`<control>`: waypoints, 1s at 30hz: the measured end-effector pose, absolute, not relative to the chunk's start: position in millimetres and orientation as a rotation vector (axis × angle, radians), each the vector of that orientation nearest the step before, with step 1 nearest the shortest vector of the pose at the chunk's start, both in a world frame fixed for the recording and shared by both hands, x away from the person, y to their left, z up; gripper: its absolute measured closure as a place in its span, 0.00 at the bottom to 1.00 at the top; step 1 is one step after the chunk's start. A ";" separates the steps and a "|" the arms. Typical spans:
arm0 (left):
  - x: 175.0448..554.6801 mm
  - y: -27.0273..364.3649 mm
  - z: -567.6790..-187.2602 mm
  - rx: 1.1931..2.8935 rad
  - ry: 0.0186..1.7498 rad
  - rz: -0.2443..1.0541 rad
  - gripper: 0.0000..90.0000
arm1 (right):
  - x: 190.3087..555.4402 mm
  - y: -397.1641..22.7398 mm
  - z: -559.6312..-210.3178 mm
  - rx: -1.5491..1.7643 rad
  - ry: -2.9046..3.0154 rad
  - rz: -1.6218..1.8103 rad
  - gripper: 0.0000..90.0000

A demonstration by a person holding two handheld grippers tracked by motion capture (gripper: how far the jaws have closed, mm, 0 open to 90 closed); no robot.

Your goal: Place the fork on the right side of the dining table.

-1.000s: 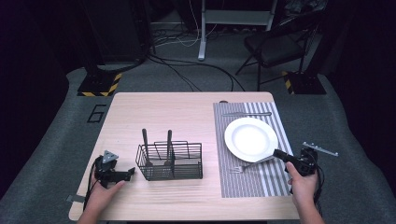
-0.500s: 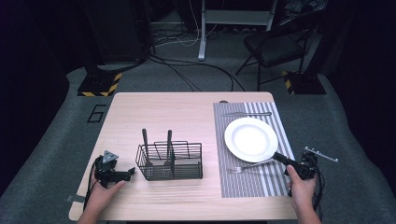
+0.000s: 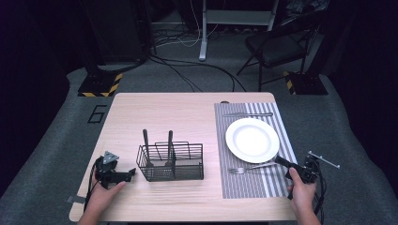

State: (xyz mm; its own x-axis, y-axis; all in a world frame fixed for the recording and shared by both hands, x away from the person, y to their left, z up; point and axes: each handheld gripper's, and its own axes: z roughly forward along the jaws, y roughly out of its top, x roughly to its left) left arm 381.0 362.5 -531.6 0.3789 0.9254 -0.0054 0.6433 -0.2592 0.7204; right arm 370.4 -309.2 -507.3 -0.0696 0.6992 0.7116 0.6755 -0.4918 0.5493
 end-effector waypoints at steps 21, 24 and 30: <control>381.0 362.5 -531.6 2.000 1.346 0.566 0.00 | 373.6 -319.3 -524.6 2.222 1.534 1.644 0.81; 380.9 362.4 -531.6 2.000 1.347 0.567 0.00 | 373.8 -319.7 -524.8 2.225 1.536 1.632 0.81; 380.7 362.4 -531.3 2.002 1.350 0.564 0.00 | 373.8 -320.1 -524.8 2.213 1.544 1.573 0.79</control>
